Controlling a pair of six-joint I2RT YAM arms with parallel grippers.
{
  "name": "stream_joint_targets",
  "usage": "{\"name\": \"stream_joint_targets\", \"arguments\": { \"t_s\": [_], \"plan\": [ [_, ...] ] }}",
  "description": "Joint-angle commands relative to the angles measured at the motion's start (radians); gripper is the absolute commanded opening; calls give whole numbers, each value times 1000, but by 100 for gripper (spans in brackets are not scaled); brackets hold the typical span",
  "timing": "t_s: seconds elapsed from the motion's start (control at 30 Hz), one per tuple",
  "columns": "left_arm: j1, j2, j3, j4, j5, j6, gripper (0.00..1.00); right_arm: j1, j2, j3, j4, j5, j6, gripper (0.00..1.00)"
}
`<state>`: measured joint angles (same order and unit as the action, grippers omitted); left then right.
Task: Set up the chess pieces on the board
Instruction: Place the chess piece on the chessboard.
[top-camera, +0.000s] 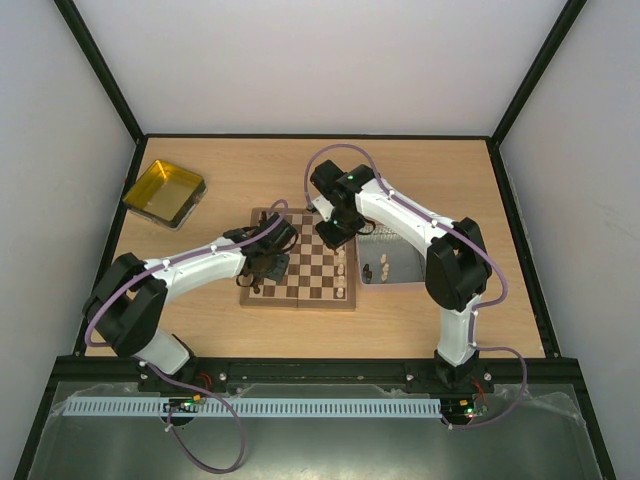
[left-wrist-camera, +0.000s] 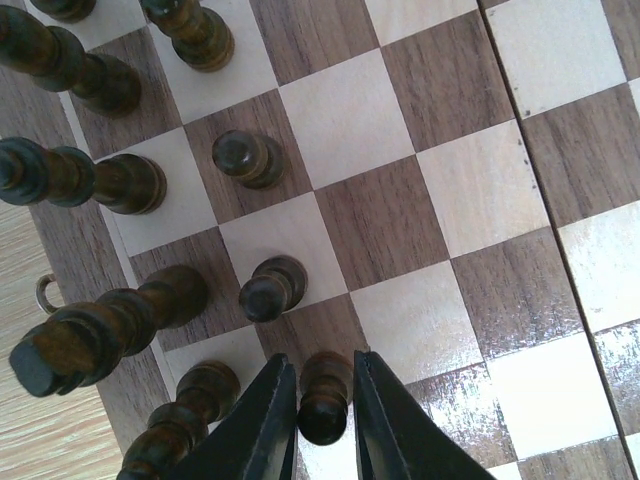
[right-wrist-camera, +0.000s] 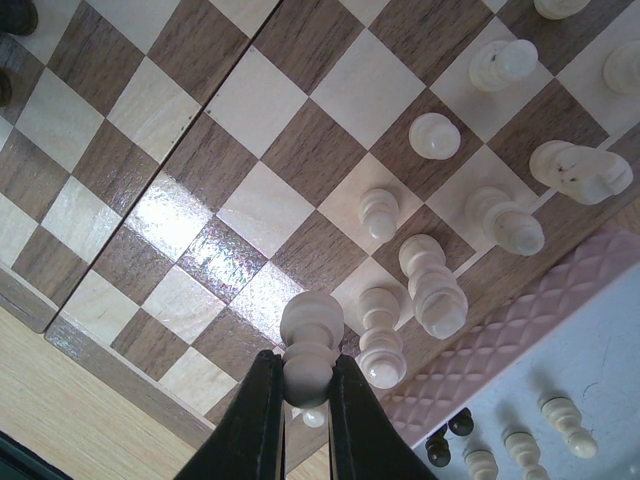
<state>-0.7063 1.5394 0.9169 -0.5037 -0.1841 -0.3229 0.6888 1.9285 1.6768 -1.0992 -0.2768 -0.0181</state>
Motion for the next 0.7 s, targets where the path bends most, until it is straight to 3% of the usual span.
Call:
{"name": "stream_joint_targets", "arguments": {
  "t_s": [0.0,0.37,0.67],
  "plan": [
    [5,5,0,-1,-12,1,20,7,-17,12,-13,24,8,2],
    [4,-127,-13,23,-18,4,24,7,8,26,-18,21,9,2],
    [-25,-286,-15,20,-80,-5,34,16,48,17,-16,32,10,2]
  ]
}}
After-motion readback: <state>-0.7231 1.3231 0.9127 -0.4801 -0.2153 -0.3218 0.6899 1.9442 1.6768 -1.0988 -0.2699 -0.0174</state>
